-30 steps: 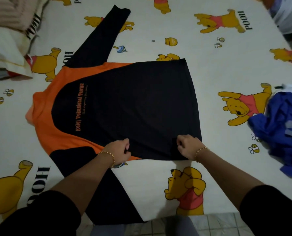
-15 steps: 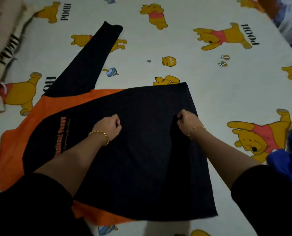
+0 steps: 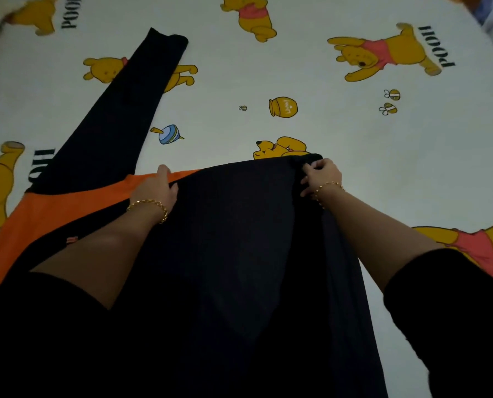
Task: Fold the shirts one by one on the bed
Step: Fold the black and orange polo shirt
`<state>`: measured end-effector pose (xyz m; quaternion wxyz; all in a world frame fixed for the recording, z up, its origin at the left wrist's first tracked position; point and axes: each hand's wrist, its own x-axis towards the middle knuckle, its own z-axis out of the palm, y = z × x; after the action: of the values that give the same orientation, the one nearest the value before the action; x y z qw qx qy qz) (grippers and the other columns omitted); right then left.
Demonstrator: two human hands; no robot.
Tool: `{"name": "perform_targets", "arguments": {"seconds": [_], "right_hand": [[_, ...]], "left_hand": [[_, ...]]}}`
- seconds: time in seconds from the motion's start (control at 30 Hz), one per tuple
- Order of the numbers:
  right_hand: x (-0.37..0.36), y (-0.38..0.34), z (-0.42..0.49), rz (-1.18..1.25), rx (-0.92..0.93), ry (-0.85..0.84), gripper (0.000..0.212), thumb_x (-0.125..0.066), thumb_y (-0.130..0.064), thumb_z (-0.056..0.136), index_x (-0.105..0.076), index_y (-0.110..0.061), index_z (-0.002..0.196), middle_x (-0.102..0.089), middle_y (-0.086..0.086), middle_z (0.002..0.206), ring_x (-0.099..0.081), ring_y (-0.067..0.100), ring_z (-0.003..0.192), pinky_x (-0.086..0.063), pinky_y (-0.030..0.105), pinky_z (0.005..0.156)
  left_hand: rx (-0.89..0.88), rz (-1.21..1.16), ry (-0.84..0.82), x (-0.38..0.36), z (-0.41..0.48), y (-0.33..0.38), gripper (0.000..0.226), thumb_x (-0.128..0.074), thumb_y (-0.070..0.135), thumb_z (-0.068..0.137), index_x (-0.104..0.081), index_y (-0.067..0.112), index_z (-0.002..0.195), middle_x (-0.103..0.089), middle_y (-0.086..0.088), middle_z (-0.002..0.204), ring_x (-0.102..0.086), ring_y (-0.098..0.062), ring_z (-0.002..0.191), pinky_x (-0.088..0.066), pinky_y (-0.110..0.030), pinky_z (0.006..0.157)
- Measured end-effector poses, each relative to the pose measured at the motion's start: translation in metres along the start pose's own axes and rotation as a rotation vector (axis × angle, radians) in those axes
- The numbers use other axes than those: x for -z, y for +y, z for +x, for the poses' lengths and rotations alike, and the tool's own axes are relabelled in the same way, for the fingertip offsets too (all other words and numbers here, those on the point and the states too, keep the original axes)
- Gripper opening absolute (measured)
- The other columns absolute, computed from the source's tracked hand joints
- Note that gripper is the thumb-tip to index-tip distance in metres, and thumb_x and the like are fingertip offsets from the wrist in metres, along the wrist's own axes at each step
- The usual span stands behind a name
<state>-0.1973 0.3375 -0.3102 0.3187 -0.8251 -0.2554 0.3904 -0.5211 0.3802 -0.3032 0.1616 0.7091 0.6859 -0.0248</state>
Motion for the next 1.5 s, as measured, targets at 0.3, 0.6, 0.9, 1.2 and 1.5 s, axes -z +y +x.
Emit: {"name": "perform_targets", "arguments": {"seconds": [0.3,0.6,0.9,1.2,1.5], "right_hand": [[-0.005,-0.036,0.022,0.265,0.051,0.139,0.017,-0.043,-0.017,0.097,-0.035,-0.021,0.083,-0.064,0.015,0.078,-0.062,0.026,0.052,-0.057,0.039,0.048],[-0.053,0.011,-0.045,-0.412,0.609,0.207,0.044,-0.047,-0.019,0.089,-0.045,-0.007,0.131,-0.047,0.011,0.132,-0.043,0.024,0.124,-0.035,0.04,0.104],[-0.048,0.067,-0.057,-0.94,0.586,0.077,0.07,-0.012,-0.054,0.094,-0.007,-0.018,0.153,-0.001,-0.001,0.161,0.004,0.015,0.147,0.006,0.049,0.117],[-0.078,-0.002,-0.071,-0.884,0.608,-0.06,0.061,-0.024,-0.042,0.1,-0.01,-0.016,0.153,-0.006,0.0,0.16,0.001,0.014,0.147,0.0,0.047,0.118],[-0.188,-0.148,-0.031,-0.674,0.778,-0.137,0.051,-0.032,-0.033,0.101,-0.029,-0.011,0.147,-0.028,0.007,0.154,-0.022,0.019,0.143,-0.016,0.039,0.117]], "left_hand": [[-0.027,-0.05,0.198,0.009,0.019,0.003,0.018,-0.044,0.018,0.098,-0.044,0.007,0.112,-0.058,-0.018,0.084,-0.054,-0.033,0.074,-0.039,-0.036,0.063],[-0.182,-0.195,0.31,-0.029,-0.023,0.008,0.033,-0.051,0.022,0.092,-0.049,0.01,0.123,-0.056,-0.01,0.114,-0.053,-0.026,0.107,-0.043,-0.043,0.09],[-0.159,0.04,0.107,-0.058,-0.045,-0.015,0.057,-0.029,0.041,0.099,-0.012,0.023,0.151,-0.004,-0.002,0.159,-0.002,-0.02,0.146,-0.001,-0.056,0.113],[-0.057,-0.081,0.095,0.001,-0.03,-0.065,0.052,-0.033,0.033,0.1,-0.023,0.019,0.149,-0.019,-0.001,0.157,-0.011,-0.019,0.145,-0.007,-0.051,0.116],[-0.083,-0.175,0.252,0.08,0.079,-0.098,0.037,-0.047,0.021,0.094,-0.049,0.009,0.129,-0.055,-0.011,0.127,-0.052,-0.026,0.117,-0.04,-0.048,0.102]]}}
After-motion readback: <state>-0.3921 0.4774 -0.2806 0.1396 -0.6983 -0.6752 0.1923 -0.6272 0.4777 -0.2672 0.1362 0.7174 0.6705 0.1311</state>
